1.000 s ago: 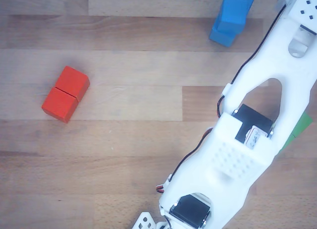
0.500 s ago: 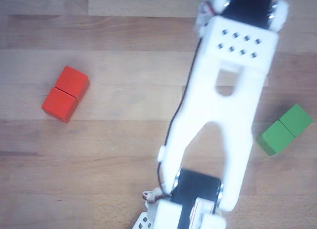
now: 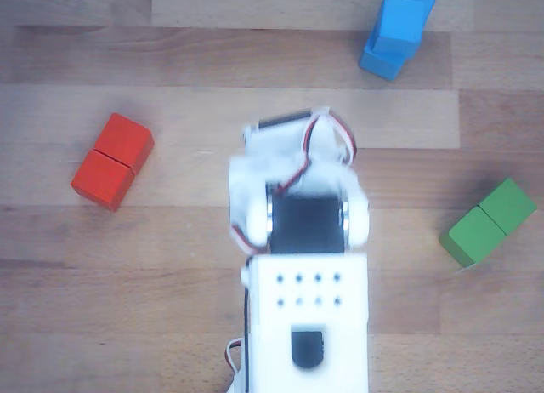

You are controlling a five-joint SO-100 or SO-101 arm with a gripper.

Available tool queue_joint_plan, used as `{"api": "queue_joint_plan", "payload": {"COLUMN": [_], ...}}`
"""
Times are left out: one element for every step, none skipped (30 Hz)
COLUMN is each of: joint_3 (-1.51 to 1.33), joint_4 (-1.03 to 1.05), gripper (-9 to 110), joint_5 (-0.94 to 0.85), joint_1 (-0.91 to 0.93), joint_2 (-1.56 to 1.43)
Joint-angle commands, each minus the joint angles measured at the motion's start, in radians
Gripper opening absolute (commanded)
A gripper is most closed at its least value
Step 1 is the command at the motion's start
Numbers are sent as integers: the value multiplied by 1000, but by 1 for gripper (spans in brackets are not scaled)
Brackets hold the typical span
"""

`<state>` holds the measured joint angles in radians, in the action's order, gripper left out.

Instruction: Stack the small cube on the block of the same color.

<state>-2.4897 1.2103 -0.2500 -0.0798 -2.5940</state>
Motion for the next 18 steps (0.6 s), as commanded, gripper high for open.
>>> {"api": "queue_joint_plan", "payload": {"joint_3": [-282,-334,-380,-417,-449,-472,-489,-500,-508,-518,-529,-538,-545,-546,-546,-546,-546,-548], "joint_4": [-75,-75,-75,-74,-74,-72,-72,-72,-72,-72,-72,-72,-72,-72,-72,-72,-72,-71], "gripper": [3,3,3,3,3,3,3,3,3,3,3,3,3,3,3,3,3,3], "joint_5": [5,5,5,5,3,3,3,3,3,3,3,3,3,5,5,5,5,5], "joint_1": [-2,-2,-2,-2,-2,-2,-2,-2,-2,-2,-2,-2,-2,-2,-2,-2,-2,-2], "joint_2": [-345,-407,-462,-506,-549,-584,-612,-629,-641,-653,-661,-664,-672,-672,-673,-673,-675,-676]}}
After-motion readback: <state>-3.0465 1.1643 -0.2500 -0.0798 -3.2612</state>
